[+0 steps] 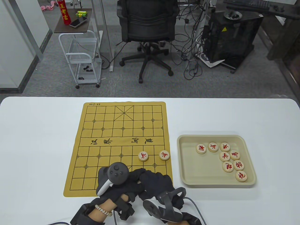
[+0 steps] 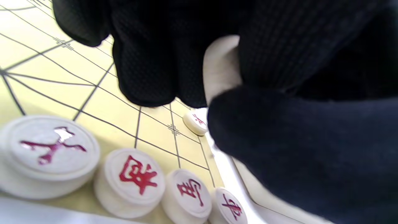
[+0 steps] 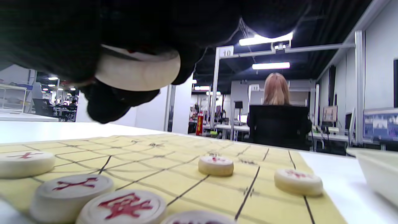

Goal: Set up Chinese chess pieces

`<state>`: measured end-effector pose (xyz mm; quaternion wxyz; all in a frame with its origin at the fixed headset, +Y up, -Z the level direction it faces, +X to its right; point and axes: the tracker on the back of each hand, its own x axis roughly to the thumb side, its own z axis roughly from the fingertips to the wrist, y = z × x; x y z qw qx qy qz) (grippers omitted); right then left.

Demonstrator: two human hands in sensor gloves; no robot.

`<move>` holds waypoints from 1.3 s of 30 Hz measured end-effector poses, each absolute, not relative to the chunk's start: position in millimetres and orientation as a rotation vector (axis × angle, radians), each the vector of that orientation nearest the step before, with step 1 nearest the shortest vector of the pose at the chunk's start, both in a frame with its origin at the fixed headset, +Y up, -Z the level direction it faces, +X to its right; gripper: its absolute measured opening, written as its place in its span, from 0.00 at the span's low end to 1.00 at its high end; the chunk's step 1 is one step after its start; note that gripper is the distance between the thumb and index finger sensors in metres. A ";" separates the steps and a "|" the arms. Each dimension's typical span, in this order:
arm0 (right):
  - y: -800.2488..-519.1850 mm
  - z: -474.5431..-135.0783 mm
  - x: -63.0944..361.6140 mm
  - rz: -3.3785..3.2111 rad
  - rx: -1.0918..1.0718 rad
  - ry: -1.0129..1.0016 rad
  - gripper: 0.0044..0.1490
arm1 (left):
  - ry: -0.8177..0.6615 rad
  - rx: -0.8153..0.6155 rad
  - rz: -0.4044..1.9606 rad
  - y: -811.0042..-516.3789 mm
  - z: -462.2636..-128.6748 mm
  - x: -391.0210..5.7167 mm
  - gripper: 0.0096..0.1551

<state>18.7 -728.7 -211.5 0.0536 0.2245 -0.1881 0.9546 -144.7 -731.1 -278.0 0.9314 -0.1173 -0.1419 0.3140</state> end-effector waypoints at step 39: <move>-746.1 -229.1 35.9 3.023 0.641 -0.165 0.51 | 0.127 -0.172 -0.095 -771.1 -400.9 -164.3 0.33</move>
